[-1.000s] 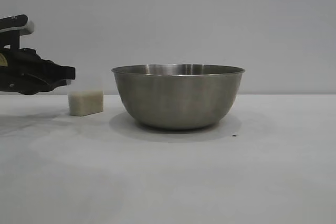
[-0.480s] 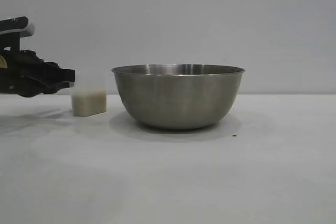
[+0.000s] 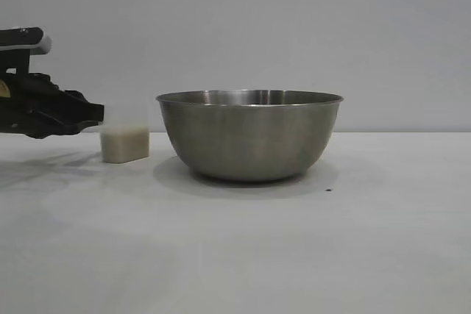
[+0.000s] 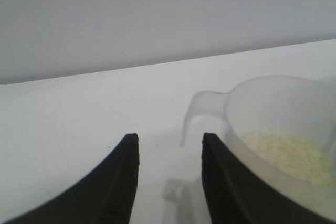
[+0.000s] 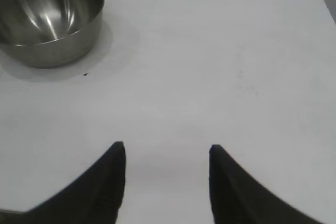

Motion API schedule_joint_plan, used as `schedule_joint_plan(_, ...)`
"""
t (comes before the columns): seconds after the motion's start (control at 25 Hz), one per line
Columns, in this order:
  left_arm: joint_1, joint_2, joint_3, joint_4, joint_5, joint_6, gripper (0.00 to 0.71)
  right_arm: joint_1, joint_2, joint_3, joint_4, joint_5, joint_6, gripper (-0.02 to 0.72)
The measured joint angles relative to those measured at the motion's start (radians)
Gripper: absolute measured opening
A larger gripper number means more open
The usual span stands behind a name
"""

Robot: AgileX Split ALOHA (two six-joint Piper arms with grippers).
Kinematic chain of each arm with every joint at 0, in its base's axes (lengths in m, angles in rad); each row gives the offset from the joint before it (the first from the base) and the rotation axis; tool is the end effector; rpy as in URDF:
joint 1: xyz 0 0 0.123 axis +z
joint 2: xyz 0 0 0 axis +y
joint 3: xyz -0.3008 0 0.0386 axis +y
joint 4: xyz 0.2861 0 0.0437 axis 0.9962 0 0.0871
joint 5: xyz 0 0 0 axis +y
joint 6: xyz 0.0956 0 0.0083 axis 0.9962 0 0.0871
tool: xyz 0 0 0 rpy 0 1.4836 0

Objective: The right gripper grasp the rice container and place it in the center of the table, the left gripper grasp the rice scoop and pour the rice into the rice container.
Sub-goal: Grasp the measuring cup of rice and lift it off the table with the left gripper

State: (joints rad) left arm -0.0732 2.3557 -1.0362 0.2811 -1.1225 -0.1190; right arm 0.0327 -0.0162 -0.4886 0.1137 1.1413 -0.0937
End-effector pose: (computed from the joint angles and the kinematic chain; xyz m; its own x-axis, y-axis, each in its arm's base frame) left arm 0.4426 -0.0565 0.0306 -0.1232 0.0144 -0.9923 0.3189 0.9474 -0.0259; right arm 0.0091 0.0102 0.2837 -0.5136 -0.0627 -0.8557 -0.1444 0.9894 0.0141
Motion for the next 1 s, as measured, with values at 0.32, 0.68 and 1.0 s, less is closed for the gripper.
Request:
schedule_joint_plan(0.32, 0.0, 0.002, -0.026, 0.021, -0.011, 0.001, 0.246, 0.0, 0.0, 0.0, 0.0, 0.0, 0.0, 0.315)
schedule_joint_plan(0.68, 0.0, 0.005, -0.044, 0.046, -0.002, 0.003, 0.246, 0.0, 0.0, 0.0, 0.0, 0.0, 0.0, 0.315)
schedule_joint_plan(1.0, 0.0, 0.005, -0.044, 0.082, -0.001, 0.005, 0.06, 0.0, 0.0, 0.0, 0.0, 0.0, 0.0, 0.315)
